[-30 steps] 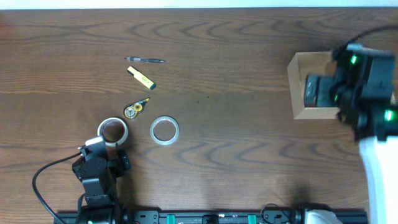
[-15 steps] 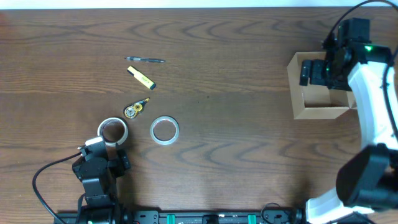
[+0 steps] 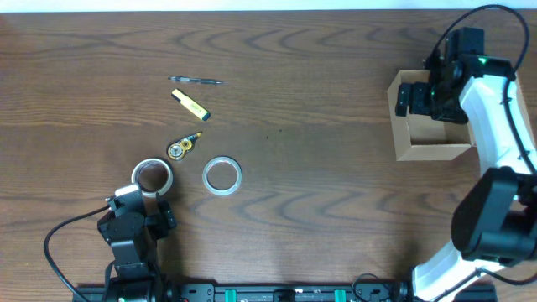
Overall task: Pack container
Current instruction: 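Reach the right gripper into the cardboard box's inner wall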
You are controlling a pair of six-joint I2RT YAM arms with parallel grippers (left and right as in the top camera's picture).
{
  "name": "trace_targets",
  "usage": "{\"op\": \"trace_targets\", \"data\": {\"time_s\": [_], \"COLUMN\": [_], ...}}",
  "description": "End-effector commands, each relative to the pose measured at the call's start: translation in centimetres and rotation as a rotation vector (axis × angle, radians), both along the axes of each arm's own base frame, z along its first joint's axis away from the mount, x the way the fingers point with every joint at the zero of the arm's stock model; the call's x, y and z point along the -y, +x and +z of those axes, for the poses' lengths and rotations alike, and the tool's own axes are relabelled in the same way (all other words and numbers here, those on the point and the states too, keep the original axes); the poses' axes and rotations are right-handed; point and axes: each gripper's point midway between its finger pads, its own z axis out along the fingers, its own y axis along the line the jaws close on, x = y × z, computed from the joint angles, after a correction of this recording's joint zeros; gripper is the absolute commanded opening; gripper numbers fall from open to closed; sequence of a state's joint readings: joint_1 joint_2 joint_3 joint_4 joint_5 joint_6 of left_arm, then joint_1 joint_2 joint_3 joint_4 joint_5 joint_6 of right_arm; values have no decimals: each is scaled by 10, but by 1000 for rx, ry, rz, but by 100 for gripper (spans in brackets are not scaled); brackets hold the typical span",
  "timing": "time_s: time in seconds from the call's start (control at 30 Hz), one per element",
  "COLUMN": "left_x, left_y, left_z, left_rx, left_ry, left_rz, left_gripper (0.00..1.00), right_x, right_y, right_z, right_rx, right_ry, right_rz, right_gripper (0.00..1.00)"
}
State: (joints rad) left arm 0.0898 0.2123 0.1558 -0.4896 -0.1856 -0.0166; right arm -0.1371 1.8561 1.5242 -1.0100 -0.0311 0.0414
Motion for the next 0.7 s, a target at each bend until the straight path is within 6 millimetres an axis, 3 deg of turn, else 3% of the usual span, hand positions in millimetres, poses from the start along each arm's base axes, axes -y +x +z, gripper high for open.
{"op": "trace_targets", "data": {"time_s": [0.0, 0.07, 0.13, 0.33, 0.53, 0.67], "left_x": [1, 1, 1, 1, 1, 1], "left_y": [-1, -1, -1, -1, -1, -1], "left_z": [-7, -7, -7, -7, -7, -7], "left_rx": [-16, -16, -16, -16, -16, -16], "left_ry": [10, 10, 10, 10, 10, 10], "left_rz": [-12, -12, -12, -12, -12, -12], "left_gripper": [95, 95, 95, 95, 95, 95], "right_x": [-4, -6, -7, -9, -16, -20], "right_y": [3, 3, 3, 0, 1, 2], "right_z": [-13, -22, -31, -51, -53, -51], "right_rx": [-27, -46, -70, -123, -125, -124], "right_ry": [17, 19, 22, 33, 35, 32], "right_rz": [0, 4, 6, 9, 25, 51], "right_gripper": [98, 98, 90, 50, 4, 1]}}
